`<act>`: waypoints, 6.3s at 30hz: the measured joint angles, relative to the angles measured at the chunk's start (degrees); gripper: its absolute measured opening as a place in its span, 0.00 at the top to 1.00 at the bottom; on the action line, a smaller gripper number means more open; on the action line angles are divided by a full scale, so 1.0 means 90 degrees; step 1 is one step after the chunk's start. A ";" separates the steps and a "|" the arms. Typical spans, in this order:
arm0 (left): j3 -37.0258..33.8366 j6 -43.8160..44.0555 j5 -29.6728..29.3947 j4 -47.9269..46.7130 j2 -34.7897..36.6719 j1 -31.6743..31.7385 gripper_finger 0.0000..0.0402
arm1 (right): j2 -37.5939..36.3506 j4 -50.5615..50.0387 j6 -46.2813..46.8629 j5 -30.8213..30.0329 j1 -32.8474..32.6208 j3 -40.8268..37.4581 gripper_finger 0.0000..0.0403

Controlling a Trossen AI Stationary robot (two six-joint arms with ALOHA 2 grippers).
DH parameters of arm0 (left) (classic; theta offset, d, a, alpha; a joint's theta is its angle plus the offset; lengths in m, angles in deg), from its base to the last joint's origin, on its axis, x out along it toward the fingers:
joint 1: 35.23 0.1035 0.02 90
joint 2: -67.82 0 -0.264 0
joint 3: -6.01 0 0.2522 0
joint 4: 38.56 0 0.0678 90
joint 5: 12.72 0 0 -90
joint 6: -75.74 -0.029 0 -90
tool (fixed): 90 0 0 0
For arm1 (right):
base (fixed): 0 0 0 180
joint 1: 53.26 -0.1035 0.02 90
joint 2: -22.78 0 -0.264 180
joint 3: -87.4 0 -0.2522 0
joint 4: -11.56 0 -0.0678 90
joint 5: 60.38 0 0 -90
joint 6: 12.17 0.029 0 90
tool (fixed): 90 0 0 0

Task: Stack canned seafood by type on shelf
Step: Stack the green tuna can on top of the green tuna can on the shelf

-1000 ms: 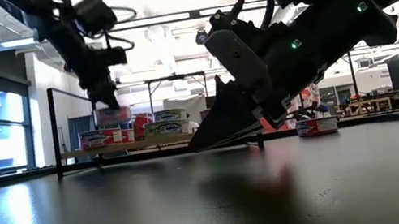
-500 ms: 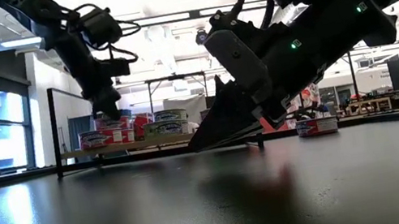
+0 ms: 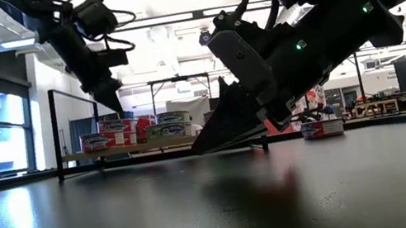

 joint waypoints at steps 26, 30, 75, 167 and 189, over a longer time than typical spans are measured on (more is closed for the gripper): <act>-0.2075 0.2037 0.1316 0.4553 0.1064 -0.5682 0.92 | -0.1545 0.0069 -0.2828 -0.1746 -0.0862 -0.0002 1.00; -0.2503 0.1749 0.0355 0.6411 0.0371 -0.6438 0.94 | -0.1545 0.0320 -0.3091 -0.2040 -0.0835 -0.0002 1.00; -0.1600 0.3228 -0.1518 0.2410 0.0956 -0.7426 0.95 | -0.3571 -1.1274 0.5970 0.0087 -0.0762 -0.0002 0.69; -0.1073 0.0130 -0.0392 0.2740 -0.2166 -0.5741 0.73 | -0.0109 -0.2502 0.0861 -0.0903 -0.0007 0.0491 0.83; -0.1083 0.0783 -0.0996 0.2854 -0.2141 -0.6493 1.00 | -0.0092 -0.1881 0.0211 -0.0831 -0.0151 0.0491 0.83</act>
